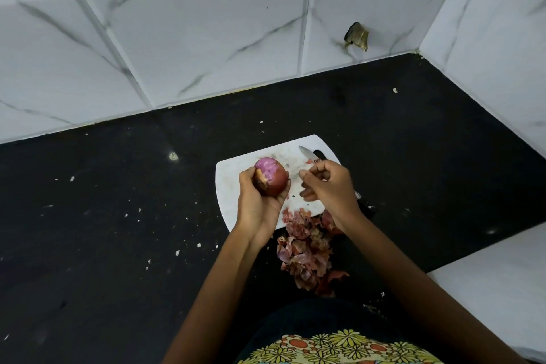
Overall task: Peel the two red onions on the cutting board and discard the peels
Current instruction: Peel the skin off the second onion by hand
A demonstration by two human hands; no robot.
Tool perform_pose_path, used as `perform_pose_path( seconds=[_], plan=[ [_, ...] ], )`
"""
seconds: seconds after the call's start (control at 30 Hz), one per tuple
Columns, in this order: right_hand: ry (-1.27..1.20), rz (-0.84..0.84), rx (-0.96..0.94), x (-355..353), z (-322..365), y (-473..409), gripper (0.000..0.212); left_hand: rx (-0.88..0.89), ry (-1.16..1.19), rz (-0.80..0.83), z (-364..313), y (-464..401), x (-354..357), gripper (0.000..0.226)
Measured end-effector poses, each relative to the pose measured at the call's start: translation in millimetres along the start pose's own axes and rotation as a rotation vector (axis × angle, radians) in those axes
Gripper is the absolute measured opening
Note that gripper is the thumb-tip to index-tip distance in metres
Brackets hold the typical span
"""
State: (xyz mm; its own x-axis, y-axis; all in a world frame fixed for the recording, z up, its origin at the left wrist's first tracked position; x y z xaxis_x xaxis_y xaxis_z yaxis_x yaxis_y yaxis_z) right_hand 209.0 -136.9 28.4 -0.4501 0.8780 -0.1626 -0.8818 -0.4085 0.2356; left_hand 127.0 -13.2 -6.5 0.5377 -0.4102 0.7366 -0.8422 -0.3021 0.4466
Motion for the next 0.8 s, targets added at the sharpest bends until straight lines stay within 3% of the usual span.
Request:
perform_pose_path(
  seconds=[0.1,0.23,0.4,0.63,0.8],
  plan=[
    [0.228,0.023,0.038,-4,-11,-2,0.009,-0.048,0.078,0.024,4,1,4,0.031],
    [0.433,0.146,0.029,8,-11,2,0.029,-0.059,0.077,-0.005,5,3,3,0.037],
    [0.211,0.073,-0.158,14,31,12,0.017,-0.022,0.005,-0.039,5,2,-2,0.048],
    [0.257,0.145,-0.187,28,38,13,0.036,-0.019,-0.103,0.001,7,0,0,0.051],
    [0.282,0.141,-0.219,29,44,13,0.032,-0.005,-0.131,-0.040,5,1,-4,0.047]
  ],
)
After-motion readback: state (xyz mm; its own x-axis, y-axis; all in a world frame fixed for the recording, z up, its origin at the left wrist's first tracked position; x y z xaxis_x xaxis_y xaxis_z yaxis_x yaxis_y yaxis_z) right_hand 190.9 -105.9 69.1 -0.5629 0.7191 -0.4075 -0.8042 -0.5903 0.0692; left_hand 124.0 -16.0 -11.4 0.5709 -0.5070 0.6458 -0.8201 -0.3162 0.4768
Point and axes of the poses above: each hand's wrist, its own y-axis away from the middle knuckle, its own x-axis out of the palm, z = x × y, the point moved 10 cm from there along -y, towards the middle knuckle, and after that the axes turned 8 degrees about z, right-handed, at the moved point
